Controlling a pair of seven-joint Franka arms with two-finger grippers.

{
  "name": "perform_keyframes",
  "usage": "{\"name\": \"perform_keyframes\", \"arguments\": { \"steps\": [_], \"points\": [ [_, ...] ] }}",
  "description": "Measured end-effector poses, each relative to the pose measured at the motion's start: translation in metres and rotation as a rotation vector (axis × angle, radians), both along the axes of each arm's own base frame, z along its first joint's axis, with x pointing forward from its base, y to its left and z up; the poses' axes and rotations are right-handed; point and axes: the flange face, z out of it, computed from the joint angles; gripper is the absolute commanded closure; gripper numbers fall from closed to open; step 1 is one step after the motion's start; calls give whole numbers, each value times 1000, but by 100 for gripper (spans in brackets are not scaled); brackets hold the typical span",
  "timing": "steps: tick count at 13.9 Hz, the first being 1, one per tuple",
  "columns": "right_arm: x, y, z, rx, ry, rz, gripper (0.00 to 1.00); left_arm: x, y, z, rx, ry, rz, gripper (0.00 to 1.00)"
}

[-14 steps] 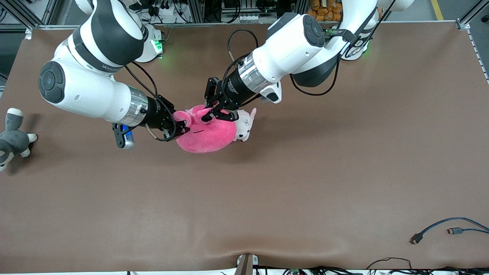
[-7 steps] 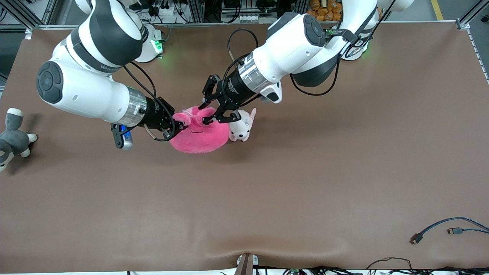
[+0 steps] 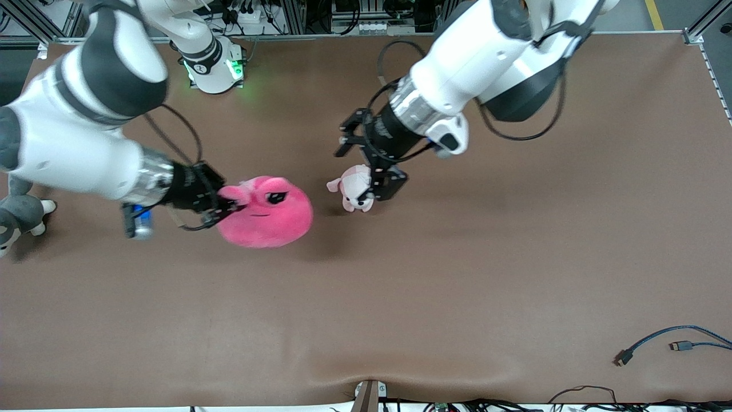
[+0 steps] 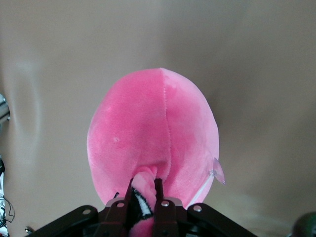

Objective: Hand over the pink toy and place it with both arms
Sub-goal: 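Carry the plush down with the right gripper while the left gripper withdraws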

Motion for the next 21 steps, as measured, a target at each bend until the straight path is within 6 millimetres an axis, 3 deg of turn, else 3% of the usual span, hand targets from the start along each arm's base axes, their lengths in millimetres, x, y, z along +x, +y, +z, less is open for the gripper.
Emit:
{"name": "perform_keyframes", "arguments": {
  "steps": [2,6,12,16,19,21],
  "points": [
    [6,-43,-4,4,-5,43,100,6,27,6,94,-53,-120,0],
    [9,-144,-21,31,13,110,100,25,82,-1,288,-127,-355,0],
    [10,-282,-94,65,17,214,100,48,195,10,438,-169,-692,0],
    [5,-336,-158,93,58,270,100,57,266,8,501,-176,-930,0],
    [2,-350,-212,96,128,286,100,52,286,-1,620,-138,-1182,0],
    [2,-359,-239,95,144,284,100,47,291,8,668,-155,-1332,0]
  ]
}}
